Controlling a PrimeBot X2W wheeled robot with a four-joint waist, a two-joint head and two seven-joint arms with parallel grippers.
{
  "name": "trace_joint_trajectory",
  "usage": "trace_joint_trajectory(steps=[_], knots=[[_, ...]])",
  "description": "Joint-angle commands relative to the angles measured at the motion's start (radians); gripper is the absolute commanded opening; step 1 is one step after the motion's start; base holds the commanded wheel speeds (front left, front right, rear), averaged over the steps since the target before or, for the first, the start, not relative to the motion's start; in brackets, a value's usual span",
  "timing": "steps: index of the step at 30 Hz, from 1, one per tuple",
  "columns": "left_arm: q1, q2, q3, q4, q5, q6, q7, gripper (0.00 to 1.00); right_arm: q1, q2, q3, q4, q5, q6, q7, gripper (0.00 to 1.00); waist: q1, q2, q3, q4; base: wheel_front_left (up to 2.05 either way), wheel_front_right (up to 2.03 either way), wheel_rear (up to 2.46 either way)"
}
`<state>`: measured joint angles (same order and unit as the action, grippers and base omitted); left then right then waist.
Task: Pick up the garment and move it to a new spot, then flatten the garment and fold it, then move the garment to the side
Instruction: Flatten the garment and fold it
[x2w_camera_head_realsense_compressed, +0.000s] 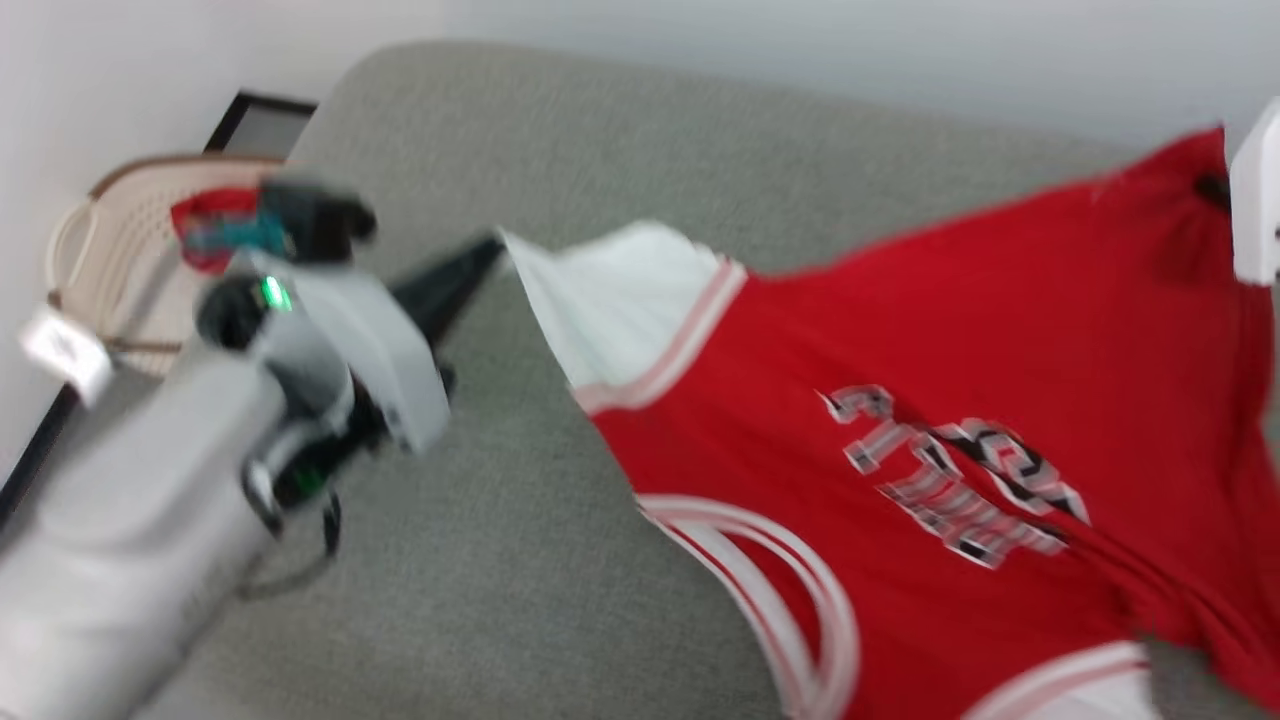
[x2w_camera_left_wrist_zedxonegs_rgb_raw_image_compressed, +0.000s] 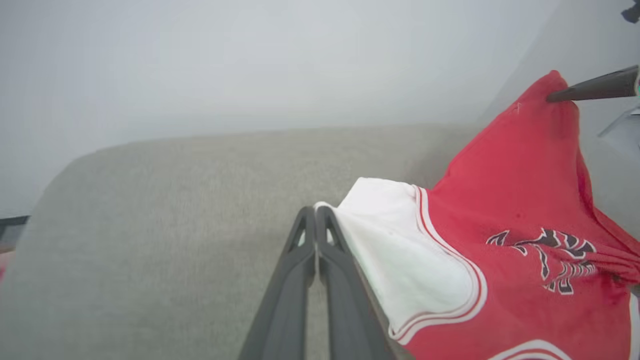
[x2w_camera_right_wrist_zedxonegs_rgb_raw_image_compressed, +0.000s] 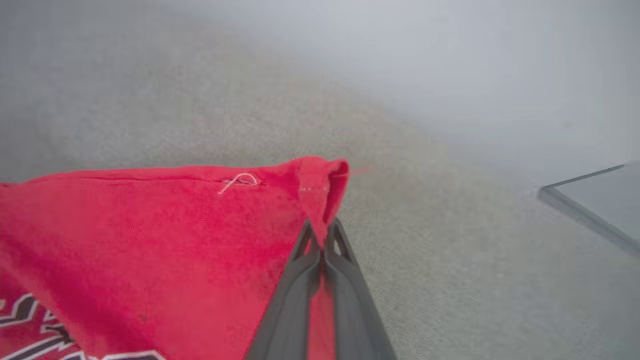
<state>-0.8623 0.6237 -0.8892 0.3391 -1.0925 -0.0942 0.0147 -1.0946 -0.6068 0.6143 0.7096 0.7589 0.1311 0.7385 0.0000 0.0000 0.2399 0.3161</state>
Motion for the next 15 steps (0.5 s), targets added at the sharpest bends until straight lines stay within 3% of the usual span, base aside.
trace_joint_trajectory(steps=[1, 7, 15], knots=[[-0.042, 0.005, 0.009, 0.004, -0.003, 0.006, 0.029, 0.00, -0.023, 0.006, 0.004, -0.010, 0.007, -0.001, -0.024, 0.00, 0.0000, 0.0000, -0.081, -0.062, 0.00, 0.00, 0.00], [-0.238, -0.014, 0.021, 0.096, -0.003, -0.013, 0.143, 0.00, -0.092, 0.036, 0.027, -0.014, -0.020, -0.001, -0.152, 0.00, 0.0000, 0.0000, -0.151, -0.112, 0.00, 0.00, 0.00], [-0.481, -0.063, 0.008, 0.288, 0.026, -0.036, 0.178, 0.00, -0.216, 0.098, 0.071, 0.038, -0.073, -0.001, -0.325, 0.00, 0.0000, 0.0000, -0.214, -0.181, 0.00, 0.00, 0.00]])
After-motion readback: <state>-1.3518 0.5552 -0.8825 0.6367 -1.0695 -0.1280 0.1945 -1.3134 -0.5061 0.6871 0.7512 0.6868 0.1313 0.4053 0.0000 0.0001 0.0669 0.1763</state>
